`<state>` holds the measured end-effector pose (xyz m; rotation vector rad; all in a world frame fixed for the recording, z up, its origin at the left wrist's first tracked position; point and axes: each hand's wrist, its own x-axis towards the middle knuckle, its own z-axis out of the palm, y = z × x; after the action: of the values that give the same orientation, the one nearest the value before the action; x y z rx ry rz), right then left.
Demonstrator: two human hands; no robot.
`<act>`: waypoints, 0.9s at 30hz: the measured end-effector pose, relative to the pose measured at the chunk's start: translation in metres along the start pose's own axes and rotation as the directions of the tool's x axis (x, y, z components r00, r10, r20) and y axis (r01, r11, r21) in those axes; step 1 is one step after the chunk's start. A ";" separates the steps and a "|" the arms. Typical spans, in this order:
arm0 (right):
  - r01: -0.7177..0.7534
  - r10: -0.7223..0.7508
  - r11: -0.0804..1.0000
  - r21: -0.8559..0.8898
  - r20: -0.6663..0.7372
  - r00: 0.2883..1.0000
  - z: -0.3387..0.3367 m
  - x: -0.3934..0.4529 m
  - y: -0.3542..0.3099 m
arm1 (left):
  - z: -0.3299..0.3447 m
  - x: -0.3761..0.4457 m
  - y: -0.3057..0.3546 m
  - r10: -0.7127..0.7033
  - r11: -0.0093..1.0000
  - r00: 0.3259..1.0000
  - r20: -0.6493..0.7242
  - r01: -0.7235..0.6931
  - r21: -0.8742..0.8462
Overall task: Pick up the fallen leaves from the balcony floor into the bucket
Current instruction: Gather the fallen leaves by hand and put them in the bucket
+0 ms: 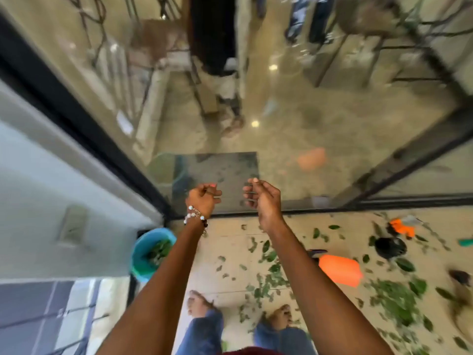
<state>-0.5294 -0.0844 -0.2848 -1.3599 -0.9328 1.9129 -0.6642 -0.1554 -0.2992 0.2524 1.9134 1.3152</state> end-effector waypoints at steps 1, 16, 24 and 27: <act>0.039 -0.039 0.999 0.016 -0.038 0.999 -0.032 -0.005 -0.019 | 0.033 -0.016 0.018 0.039 0.999 0.996 0.077 -0.038 -0.023; 0.448 -0.335 0.894 0.021 -0.633 0.698 -0.453 -0.117 -0.164 | 0.482 -0.259 0.079 0.214 0.921 0.640 0.738 -0.383 0.065; 0.494 -0.262 0.869 -0.002 -0.850 0.457 -0.615 -0.148 -0.183 | 0.652 -0.336 0.050 0.111 0.906 0.441 0.890 -0.414 0.092; 0.508 -0.207 0.861 0.028 -0.894 0.399 -0.684 -0.137 -0.193 | 0.721 -0.353 0.040 0.088 0.892 0.401 0.912 -0.439 0.106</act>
<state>0.1772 0.0506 -0.2085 -1.5022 -0.3176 0.7294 0.0635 0.1721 -0.2049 1.2422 1.1134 0.7128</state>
